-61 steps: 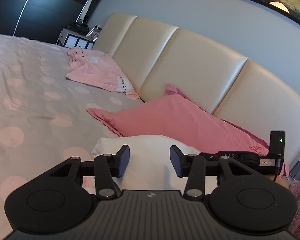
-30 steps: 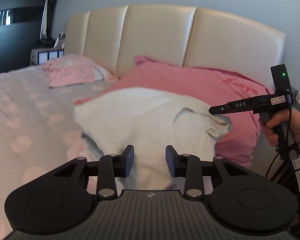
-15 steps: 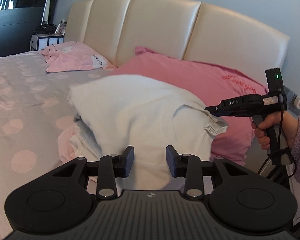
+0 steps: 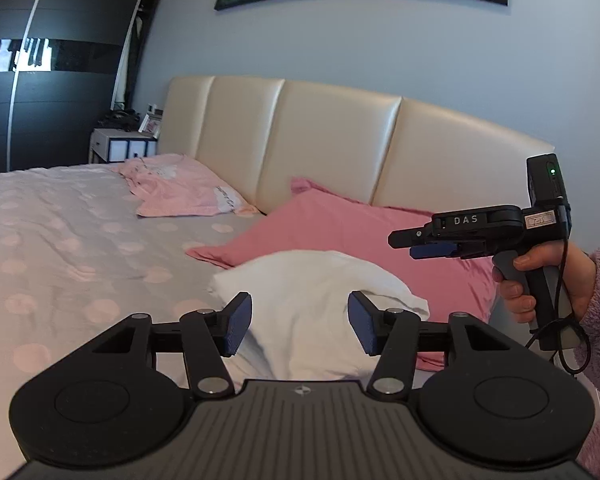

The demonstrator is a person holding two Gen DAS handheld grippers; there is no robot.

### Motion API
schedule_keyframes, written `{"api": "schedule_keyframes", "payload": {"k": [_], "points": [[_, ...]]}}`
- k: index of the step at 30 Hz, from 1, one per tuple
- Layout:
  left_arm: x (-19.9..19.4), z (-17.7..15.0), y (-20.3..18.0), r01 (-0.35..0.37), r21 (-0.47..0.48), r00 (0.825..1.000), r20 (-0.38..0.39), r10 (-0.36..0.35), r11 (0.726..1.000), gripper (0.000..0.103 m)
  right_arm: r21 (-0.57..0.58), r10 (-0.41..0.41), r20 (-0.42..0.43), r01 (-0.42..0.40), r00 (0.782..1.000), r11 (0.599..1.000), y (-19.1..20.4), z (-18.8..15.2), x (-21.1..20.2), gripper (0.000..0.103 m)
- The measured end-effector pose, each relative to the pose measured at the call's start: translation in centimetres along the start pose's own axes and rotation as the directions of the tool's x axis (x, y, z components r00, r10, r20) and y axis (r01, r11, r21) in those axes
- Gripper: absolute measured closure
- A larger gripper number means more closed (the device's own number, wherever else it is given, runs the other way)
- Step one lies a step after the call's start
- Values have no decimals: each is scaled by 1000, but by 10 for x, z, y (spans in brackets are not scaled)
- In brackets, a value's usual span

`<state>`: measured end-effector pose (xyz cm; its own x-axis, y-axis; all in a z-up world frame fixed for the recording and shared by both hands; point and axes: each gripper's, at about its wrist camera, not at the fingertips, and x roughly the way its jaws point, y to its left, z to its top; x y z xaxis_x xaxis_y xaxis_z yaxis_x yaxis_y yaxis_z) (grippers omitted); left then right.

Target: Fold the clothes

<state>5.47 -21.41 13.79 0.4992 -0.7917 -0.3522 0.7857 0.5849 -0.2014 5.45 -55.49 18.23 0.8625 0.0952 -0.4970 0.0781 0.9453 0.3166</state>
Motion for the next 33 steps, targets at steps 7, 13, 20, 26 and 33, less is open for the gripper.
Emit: {"api": "schedule_keyframes", "payload": {"k": [7,13,20,26,33], "points": [[-77,1,21,-134,47,991,34,132,990,45,-106,184,-24,-185,983,977,98,-23,-23,34],[-122,-18,36,-288,74,957,52,285,955,40,-179,272,-54,-278,961,944,165,-72,-32,26],[-154,-57,58,-524,-15,850,59,524,851,31,-203,281,-88,-294,956,934,220,-152,-31,19],[-163,-93,71,-694,-47,718,39,695,719,28,-254,178,-92,-196,980,947,251,-212,-11,18],[-169,-136,81,-744,-70,667,-21,745,664,28,-306,125,-119,-156,985,939,280,-257,5,14]]}}
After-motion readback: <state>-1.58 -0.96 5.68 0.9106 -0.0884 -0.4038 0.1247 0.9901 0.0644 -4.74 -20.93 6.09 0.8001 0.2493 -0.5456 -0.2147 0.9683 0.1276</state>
